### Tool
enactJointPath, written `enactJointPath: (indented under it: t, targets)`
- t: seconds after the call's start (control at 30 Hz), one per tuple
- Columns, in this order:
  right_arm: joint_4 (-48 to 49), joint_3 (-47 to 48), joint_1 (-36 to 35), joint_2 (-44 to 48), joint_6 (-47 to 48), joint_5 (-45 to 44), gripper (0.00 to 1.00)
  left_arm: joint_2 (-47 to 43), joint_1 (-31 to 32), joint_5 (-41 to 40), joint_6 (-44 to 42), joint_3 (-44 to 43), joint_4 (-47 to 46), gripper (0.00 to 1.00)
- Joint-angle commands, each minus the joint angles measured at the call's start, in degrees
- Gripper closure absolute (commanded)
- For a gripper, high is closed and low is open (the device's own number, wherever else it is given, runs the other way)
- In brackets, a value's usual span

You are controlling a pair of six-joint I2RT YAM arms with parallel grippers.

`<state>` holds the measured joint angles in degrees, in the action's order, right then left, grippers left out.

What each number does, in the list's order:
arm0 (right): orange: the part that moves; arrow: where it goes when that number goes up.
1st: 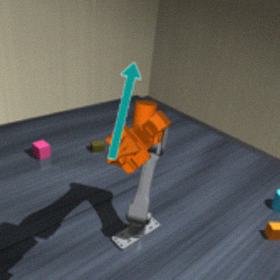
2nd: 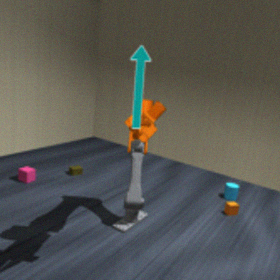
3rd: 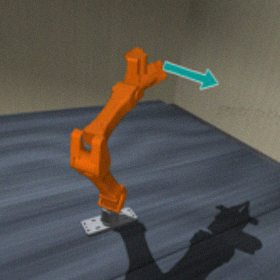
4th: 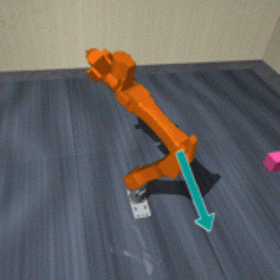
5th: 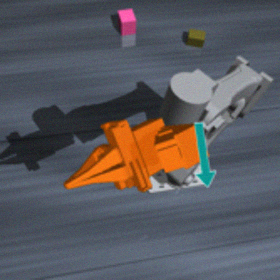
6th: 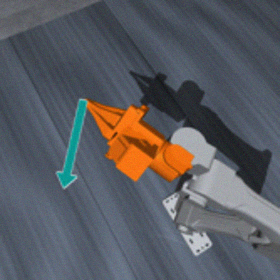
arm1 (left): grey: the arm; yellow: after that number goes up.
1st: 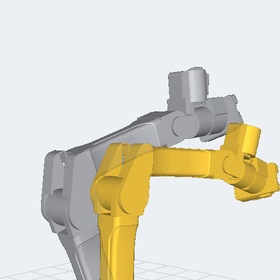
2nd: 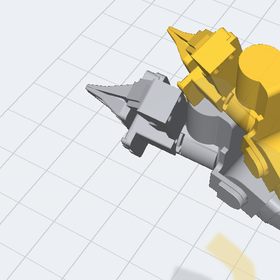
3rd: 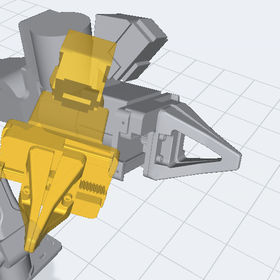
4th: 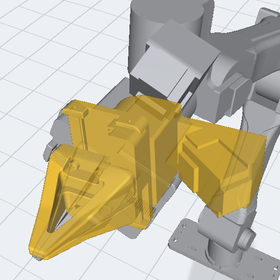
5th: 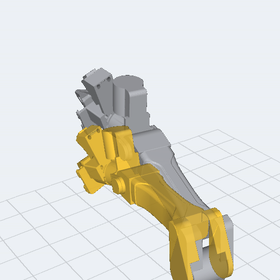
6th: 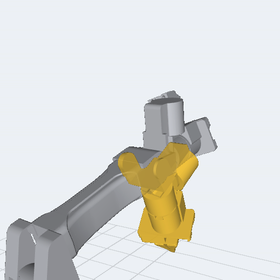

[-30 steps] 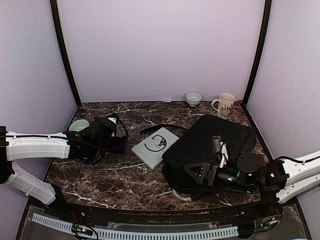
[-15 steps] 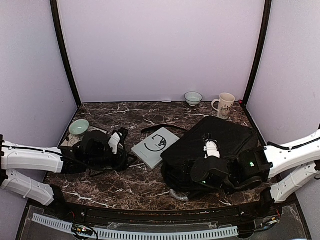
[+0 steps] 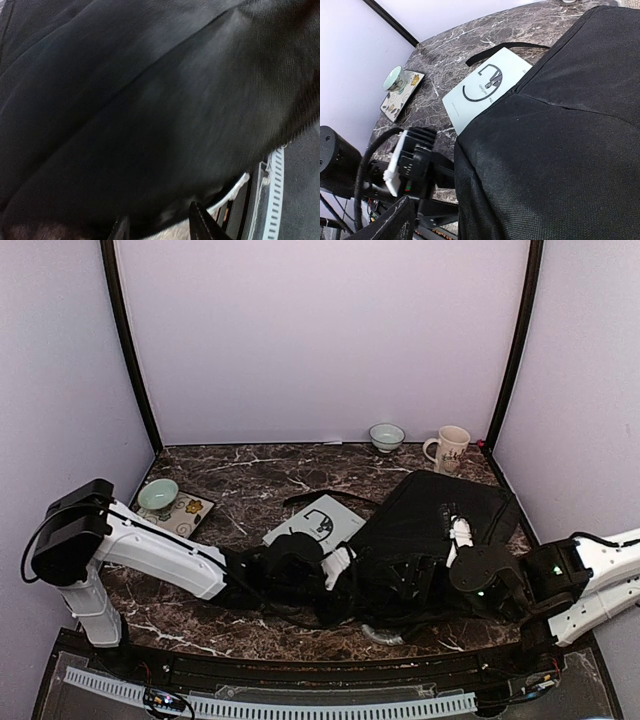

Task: Pack the student bag
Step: Adjust the book in the largest pocket of the bag.

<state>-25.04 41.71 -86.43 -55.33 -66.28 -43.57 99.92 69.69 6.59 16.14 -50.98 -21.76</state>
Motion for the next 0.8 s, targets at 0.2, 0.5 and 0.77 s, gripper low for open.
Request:
enactJointPath:
  t: [0.2, 0.5, 0.77]
  targets:
    - [9.1, -8.0, -0.3, 7.1, 2.1, 3.1, 0.15, 10.5, 0.1, -7.5, 0.9, -21.6, 4.6, 0.58]
    - [20.5, -10.8, -1.2, 2.9, 10.7, 15.2, 0.15, 14.5, -6.2, -1.9, 4.4, -32.5, 8.8, 0.62]
    - [29.8, -10.5, -2.5, 0.1, 17.9, 24.3, 0.15, 19.5, -7.8, 0.9, 2.8, -42.9, 14.9, 0.62]
